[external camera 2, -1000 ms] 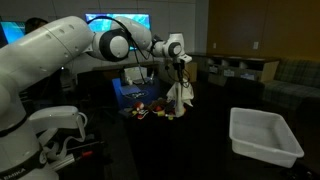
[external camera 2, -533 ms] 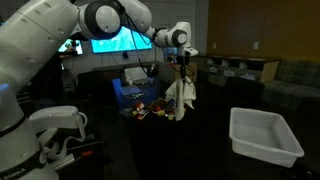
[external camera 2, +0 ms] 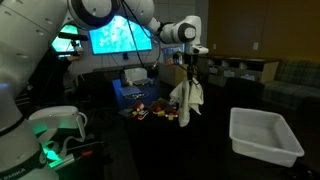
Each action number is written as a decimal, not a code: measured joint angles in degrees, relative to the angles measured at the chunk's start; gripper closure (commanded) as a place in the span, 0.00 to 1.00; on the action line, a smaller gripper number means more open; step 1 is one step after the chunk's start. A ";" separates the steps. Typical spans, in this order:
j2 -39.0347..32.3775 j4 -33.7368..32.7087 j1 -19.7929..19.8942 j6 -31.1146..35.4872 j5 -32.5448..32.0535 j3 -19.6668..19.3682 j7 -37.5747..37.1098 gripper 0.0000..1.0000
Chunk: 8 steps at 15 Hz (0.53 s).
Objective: Use the towel to sweep the things on the table to the left and then put the towel in the white bin
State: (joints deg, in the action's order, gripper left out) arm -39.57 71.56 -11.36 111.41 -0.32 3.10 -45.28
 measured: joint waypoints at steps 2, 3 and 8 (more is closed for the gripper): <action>-0.19 -0.28 1.61 -0.51 0.06 -1.06 1.94 0.92; -0.47 -0.70 2.53 -0.67 0.08 -1.49 2.92 0.92; -4.92 -7.72 5.90 -0.12 0.13 -3.83 4.78 0.92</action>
State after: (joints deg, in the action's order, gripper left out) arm -44.49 63.83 -5.46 111.29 -0.19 -0.72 -40.50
